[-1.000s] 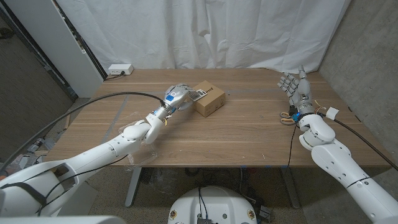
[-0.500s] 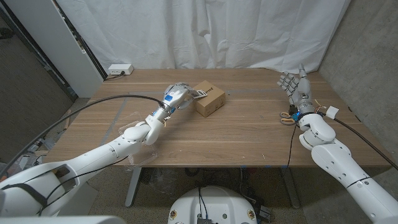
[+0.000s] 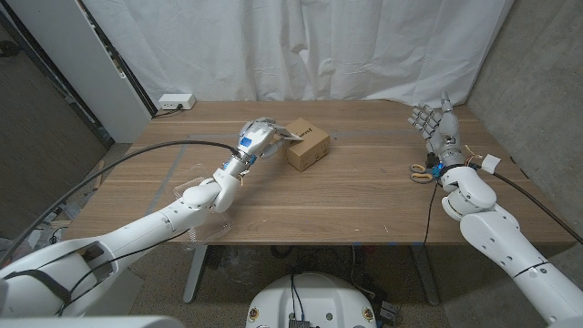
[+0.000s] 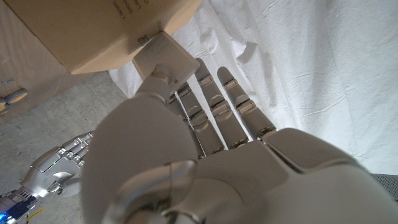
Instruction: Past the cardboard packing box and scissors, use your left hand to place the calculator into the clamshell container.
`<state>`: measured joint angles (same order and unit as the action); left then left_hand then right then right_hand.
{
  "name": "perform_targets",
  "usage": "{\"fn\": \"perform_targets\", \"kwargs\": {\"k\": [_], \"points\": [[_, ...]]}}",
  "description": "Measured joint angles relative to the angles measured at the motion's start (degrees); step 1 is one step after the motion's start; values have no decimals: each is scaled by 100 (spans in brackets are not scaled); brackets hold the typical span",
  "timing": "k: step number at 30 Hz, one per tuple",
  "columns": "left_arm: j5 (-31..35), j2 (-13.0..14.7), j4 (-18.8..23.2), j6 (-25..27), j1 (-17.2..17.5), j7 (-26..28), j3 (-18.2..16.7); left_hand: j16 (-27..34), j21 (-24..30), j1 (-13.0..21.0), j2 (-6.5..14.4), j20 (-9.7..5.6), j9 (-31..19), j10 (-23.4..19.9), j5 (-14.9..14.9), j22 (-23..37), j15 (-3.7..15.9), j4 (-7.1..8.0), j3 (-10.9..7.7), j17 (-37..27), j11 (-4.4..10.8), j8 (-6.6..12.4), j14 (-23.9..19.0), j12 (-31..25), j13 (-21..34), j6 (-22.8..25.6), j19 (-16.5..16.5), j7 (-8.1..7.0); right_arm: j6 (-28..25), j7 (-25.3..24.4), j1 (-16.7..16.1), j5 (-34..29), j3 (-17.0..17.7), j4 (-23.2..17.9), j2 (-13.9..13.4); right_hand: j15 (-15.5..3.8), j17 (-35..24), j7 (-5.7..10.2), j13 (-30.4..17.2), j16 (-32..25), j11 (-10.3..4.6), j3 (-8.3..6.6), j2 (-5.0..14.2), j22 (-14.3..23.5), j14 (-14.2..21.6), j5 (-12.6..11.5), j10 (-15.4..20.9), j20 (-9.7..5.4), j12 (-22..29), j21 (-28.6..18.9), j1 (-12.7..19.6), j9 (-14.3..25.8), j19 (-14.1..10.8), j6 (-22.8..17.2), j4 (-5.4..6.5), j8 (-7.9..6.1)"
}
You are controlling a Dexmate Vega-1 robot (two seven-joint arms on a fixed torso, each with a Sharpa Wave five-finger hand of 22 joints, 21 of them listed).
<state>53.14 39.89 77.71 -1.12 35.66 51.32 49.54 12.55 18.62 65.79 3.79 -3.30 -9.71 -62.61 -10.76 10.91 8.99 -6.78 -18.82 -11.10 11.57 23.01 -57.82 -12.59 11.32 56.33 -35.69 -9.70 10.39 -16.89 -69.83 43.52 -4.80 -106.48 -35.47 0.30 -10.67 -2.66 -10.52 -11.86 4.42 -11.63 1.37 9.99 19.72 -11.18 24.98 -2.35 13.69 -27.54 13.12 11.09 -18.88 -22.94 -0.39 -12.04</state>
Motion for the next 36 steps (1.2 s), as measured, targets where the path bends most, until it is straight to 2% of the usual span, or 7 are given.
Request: {"fn": "perform_targets", "kwargs": {"k": [1, 4, 19, 27, 31, 36], "points": [[0, -4, 7, 10, 1, 12, -2, -1, 4, 0, 0, 0, 0, -1, 1, 0, 14, 0, 0, 0, 0, -22, -15, -2, 2, 79, 0, 36, 8, 4, -9, 4, 8, -5, -1, 0, 0, 0, 0, 0, 0, 0, 0, 0, 0, 0, 0, 0, 0, 0, 0, 0, 0, 0, 0, 0], [0, -9, 25, 35, 2, 39, -13, -1, 4, 0, 0, 0, -1, -32, 1, 0, 18, 0, 0, 0, -31, -23, -18, -2, 70, 86, 0, 29, 23, 13, -38, 12, 33, -24, -3, 0, 0, 0, 0, 0, 0, 0, 0, 0, 0, 0, 0, 0, 0, 22, 0, 0, 0, 0, 0, 0], [-63, -21, 282, 196, 89, 108, -143, -49, 3, 0, 0, -6, -4, -62, 21, 1, 60, 21, -67, -5, 1, -72, -101, 46, 65, 86, -48, 29, 55, 31, -148, 16, 119, -104, -15, 0, 0, 0, 0, -1, 0, 0, 0, 0, 0, 0, 0, -18, 0, 44, 0, -1, -26, 0, 0, 0], [-101, 40, 491, 314, 200, 73, -241, -70, 3, 0, 0, -6, -5, -92, 35, 1, 59, 23, -68, -5, -29, -112, -103, 68, 75, 86, -48, 29, 63, 38, -196, 12, 150, -156, -22, 0, 0, 0, 0, 22, 0, 0, 0, 0, 0, 0, 0, 1, 0, 65, 0, -1, -44, 0, 0, 0], [-113, 140, 777, 394, 362, -3, -354, -70, 3, 32, -32, -6, -7, -92, 14, 1, 59, 42, -88, -5, -29, -113, -103, 69, 107, 86, -48, 29, 61, 48, -236, 2, 176, -197, -55, 0, 0, 0, 0, 22, 0, 0, 0, 0, 0, 0, 0, 0, 0, 65, 0, -1, -43, 0, 0, 0], [-155, 192, 937, 501, 456, -130, -431, -85, 3, 39, -39, -6, -10, -91, 13, 1, 59, 20, -110, -5, -29, -144, -102, 89, 110, 86, -48, 29, 31, 69, -290, 1, 214, -231, -87, 0, 0, 0, 0, 22, 0, 5, 0, 0, 0, 0, 0, 0, 0, 65, 0, -1, -43, 0, -5, 0]]}}
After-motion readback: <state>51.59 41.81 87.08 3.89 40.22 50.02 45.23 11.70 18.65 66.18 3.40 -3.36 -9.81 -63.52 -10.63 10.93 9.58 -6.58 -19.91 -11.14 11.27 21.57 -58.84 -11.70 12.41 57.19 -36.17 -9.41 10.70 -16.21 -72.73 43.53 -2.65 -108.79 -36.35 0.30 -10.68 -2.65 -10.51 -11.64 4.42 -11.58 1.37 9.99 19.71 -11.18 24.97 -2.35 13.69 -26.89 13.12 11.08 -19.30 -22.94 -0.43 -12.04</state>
